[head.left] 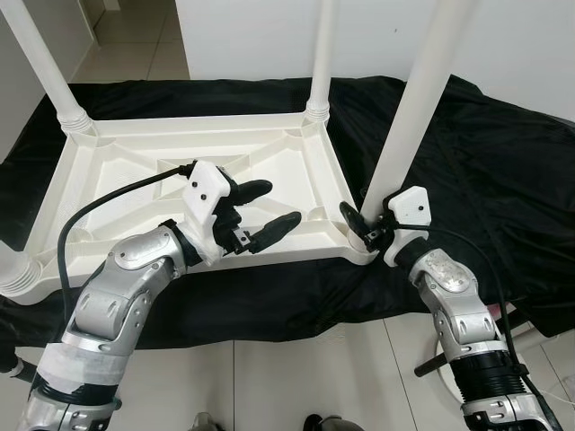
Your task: Building children table
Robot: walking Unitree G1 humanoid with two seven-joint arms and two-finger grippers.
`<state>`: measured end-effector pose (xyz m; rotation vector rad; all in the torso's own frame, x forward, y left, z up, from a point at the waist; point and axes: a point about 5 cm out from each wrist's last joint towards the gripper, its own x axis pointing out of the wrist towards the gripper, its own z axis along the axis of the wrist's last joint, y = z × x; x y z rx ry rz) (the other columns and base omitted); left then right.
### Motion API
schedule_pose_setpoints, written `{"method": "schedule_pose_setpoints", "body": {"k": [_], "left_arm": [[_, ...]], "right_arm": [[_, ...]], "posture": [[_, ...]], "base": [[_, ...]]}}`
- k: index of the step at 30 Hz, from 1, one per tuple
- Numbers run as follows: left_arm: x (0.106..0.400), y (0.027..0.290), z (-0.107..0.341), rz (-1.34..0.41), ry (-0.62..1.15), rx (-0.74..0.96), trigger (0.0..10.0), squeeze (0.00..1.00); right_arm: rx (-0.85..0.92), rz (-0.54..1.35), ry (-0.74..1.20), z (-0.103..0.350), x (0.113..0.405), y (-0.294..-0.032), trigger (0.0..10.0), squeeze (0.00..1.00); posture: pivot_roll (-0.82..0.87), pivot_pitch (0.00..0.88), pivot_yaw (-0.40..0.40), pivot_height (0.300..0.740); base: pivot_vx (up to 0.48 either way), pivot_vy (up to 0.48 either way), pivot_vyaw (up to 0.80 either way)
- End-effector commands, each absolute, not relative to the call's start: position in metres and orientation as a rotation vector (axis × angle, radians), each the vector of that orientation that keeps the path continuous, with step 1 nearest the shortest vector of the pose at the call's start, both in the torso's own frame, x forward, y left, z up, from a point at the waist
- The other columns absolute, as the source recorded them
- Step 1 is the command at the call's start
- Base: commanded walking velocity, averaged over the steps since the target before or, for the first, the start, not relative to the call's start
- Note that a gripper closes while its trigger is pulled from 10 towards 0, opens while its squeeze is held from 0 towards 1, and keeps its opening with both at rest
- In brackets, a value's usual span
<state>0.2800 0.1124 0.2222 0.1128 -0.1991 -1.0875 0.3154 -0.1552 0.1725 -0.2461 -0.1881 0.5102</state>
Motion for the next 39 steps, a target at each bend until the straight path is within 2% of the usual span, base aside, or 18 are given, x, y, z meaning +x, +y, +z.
{"method": "schedule_pose_setpoints", "body": {"k": [1,7,16,39], "left_arm": [[0.276,0.111,0.224,-1.137,-0.196,0.126,10.0,0.00],[0.277,0.111,0.225,-1.136,-0.193,0.128,10.0,0.00],[0.278,0.112,0.227,-1.133,-0.192,0.137,10.0,0.00],[0.280,0.115,0.224,-1.115,-0.186,0.140,10.0,0.00]], "right_arm": [[-0.257,0.544,-0.042,0.141,0.310,-0.158,10.0,0.00],[-0.249,0.583,-0.037,0.138,0.309,-0.154,10.0,0.00],[-0.028,0.546,0.035,0.132,0.316,-0.151,10.0,0.00],[0.015,0.468,0.078,0.127,0.316,-0.148,10.0,0.00]], "posture": [[-0.03,0.114,-0.013,0.740],[-0.03,0.114,-0.008,0.740],[-0.03,0.114,-0.011,0.740],[-0.03,0.118,-0.021,0.740]], "base": [[0.000,0.000,0.00],[0.000,0.000,0.00],[0.000,0.000,0.00],[0.000,0.000,0.00]]}}
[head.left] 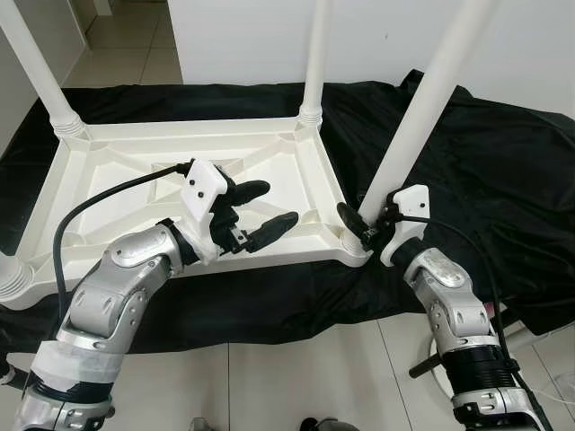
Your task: Building children table
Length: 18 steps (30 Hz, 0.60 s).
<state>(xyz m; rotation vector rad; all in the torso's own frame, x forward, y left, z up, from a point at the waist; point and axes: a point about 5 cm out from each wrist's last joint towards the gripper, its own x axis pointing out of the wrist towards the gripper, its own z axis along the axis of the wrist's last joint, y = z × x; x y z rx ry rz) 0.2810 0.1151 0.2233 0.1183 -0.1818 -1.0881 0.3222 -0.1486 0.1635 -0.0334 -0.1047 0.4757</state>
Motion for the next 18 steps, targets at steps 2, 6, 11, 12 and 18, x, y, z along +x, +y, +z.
{"method": "schedule_pose_setpoints", "body": {"k": [2,6,11,12,18], "left_arm": [[0.280,0.115,0.223,-1.113,-0.184,0.140,10.0,0.00],[0.280,0.116,0.223,-1.113,-0.184,0.139,10.0,0.00],[0.280,0.115,0.223,-1.116,-0.186,0.139,10.0,0.00],[0.280,0.115,0.223,-1.116,-0.186,0.139,10.0,0.00],[0.279,0.113,0.224,-1.118,-0.190,0.141,10.0,0.00]], "right_arm": [[0.043,0.314,0.031,0.134,0.317,-0.142,10.0,0.00],[0.069,0.255,0.020,0.135,0.316,-0.138,10.0,0.00],[0.170,0.057,-0.023,0.141,0.311,-0.115,10.0,0.00],[0.170,0.057,-0.023,0.141,0.311,-0.115,10.0,0.00],[0.213,-0.036,-0.032,0.144,0.308,-0.100,10.0,0.00]], "posture": [[-0.03,0.115,-0.027,0.740],[-0.03,0.114,-0.030,0.740],[-0.03,0.107,-0.034,0.740],[-0.03,0.107,-0.034,0.740],[-0.02,0.096,-0.040,0.740]], "base": [[0.000,0.000,0.00],[0.000,0.000,0.00],[0.000,0.000,0.00],[0.000,0.000,0.00],[0.000,0.000,0.00]]}}
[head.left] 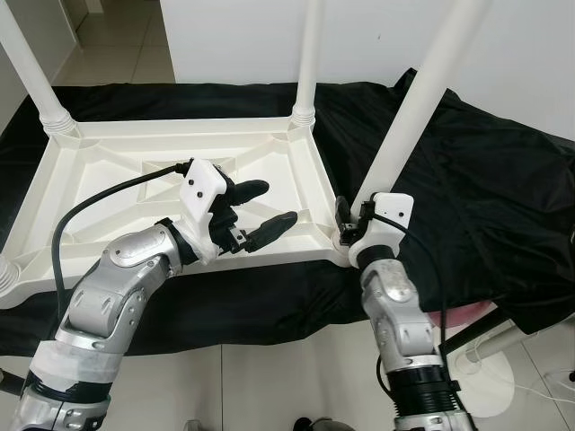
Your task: Building children table
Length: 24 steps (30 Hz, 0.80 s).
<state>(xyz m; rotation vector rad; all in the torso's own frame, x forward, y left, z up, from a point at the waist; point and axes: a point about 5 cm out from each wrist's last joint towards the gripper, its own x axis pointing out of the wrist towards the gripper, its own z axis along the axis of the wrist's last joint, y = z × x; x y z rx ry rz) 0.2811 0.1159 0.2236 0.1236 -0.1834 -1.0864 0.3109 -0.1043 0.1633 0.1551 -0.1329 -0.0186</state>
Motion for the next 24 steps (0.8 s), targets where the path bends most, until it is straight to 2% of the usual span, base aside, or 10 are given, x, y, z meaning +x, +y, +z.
{"method": "schedule_pose_setpoints", "body": {"k": [1,6,7,9,10,21,22,24], "left_arm": [[0.279,0.113,0.224,-1.119,-0.190,0.140,10.0,0.00],[0.279,0.112,0.224,-1.121,-0.191,0.141,10.0,0.00],[0.279,0.112,0.225,-1.121,-0.192,0.142,10.0,0.00],[0.279,0.112,0.225,-1.121,-0.192,0.142,10.0,0.00],[0.279,0.112,0.225,-1.120,-0.193,0.143,10.0,0.00],[0.279,0.111,0.224,-1.120,-0.193,0.146,10.0,0.00],[0.279,0.111,0.224,-1.120,-0.194,0.146,10.0,0.00],[0.279,0.111,0.224,-1.120,-0.194,0.146,10.0,0.00]], "right_arm": [[0.214,-0.032,-0.033,0.145,0.308,-0.095,10.0,0.00],[0.202,-0.018,-0.046,0.148,0.307,-0.092,10.0,0.00],[0.208,-0.007,-0.057,0.149,0.307,-0.094,10.0,0.47],[0.208,-0.007,-0.057,0.149,0.307,-0.094,10.0,0.47],[0.220,0.014,-0.093,0.153,0.306,-0.097,10.0,1.00],[0.175,0.109,-0.182,0.165,0.312,-0.119,10.0,1.00],[0.152,0.156,-0.188,0.166,0.315,-0.124,10.0,0.79],[0.152,0.156,-0.188,0.166,0.315,-0.124,10.0,0.79]], "posture": [[-0.02,0.093,-0.042,0.740],[-0.02,0.088,-0.045,0.740],[-0.02,0.084,-0.048,0.740],[-0.02,0.084,-0.048,0.740],[-0.01,0.079,-0.048,0.740],[-0.02,0.072,-0.049,0.740],[-0.02,0.072,-0.049,0.740],[-0.02,0.072,-0.049,0.740]], "base": [[0.000,0.000,0.00],[0.000,0.000,0.00],[0.000,0.000,0.00],[0.000,0.000,0.00],[0.000,0.000,0.00],[0.000,0.000,0.00],[0.000,0.000,0.00],[0.000,0.000,0.00]]}}
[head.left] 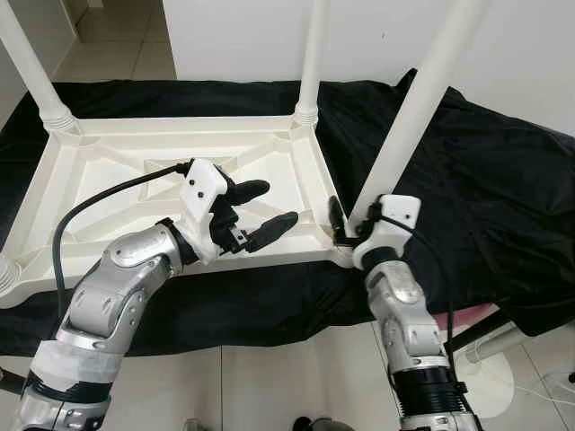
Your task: Building children table
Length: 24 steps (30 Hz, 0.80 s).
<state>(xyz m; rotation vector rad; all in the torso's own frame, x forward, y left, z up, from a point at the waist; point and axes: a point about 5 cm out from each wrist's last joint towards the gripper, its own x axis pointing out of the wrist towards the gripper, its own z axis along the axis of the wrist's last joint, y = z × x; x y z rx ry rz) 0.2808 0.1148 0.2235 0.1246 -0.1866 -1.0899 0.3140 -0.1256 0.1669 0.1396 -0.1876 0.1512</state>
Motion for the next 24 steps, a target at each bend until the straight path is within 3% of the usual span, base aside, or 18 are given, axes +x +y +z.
{"method": "schedule_pose_setpoints", "body": {"k": [1,11,24], "left_arm": [[0.280,0.111,0.224,-1.120,-0.194,0.146,10.0,0.00],[0.275,0.106,0.217,-1.164,-0.157,0.141,10.0,0.00],[0.266,0.089,0.200,-1.206,-0.115,0.129,10.0,0.00]], "right_arm": [[0.141,0.207,-0.190,0.168,0.316,-0.127,10.0,0.00],[-0.014,0.586,-0.144,0.163,0.325,-0.146,10.0,0.00],[-0.097,0.771,-0.080,0.161,0.337,-0.160,10.0,0.00]], "posture": [[-0.02,0.072,-0.049,0.740],[-0.03,0.082,-0.039,0.740],[-0.02,0.086,-0.031,0.740]], "base": [[0.000,0.000,0.00],[0.000,0.000,0.00],[0.000,0.000,0.00]]}}
